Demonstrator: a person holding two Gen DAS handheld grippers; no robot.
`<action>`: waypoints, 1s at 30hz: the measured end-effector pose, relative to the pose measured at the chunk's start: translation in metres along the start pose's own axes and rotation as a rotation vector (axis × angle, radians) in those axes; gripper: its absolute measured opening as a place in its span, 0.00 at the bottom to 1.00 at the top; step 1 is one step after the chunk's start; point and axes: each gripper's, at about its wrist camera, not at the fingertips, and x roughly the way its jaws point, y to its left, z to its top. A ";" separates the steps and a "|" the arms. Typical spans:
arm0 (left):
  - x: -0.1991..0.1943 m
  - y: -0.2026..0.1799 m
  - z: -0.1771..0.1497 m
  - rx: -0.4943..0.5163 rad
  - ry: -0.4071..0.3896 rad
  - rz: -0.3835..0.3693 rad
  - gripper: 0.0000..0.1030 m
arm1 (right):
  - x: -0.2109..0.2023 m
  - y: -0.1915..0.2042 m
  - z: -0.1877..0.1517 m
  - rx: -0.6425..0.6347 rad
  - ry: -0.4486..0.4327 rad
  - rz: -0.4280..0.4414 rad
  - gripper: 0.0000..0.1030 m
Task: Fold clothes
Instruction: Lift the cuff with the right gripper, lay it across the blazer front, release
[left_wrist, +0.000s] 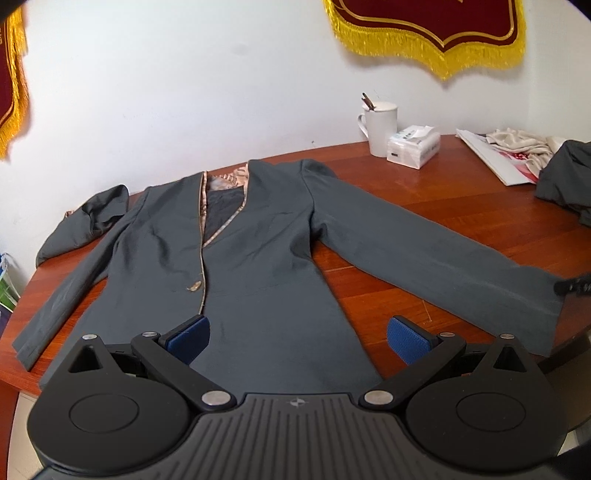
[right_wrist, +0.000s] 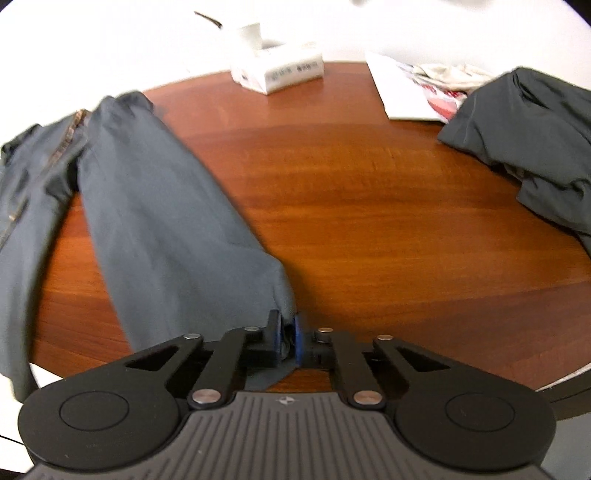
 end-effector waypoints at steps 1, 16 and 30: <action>0.001 0.000 0.000 -0.001 0.001 -0.004 1.00 | -0.007 0.003 0.003 0.002 -0.009 0.016 0.04; 0.001 0.041 -0.013 -0.083 -0.010 0.026 1.00 | -0.084 0.111 0.058 -0.071 -0.075 0.343 0.03; 0.000 0.185 -0.039 -0.114 -0.038 0.015 1.00 | -0.112 0.272 0.098 -0.140 -0.172 0.430 0.03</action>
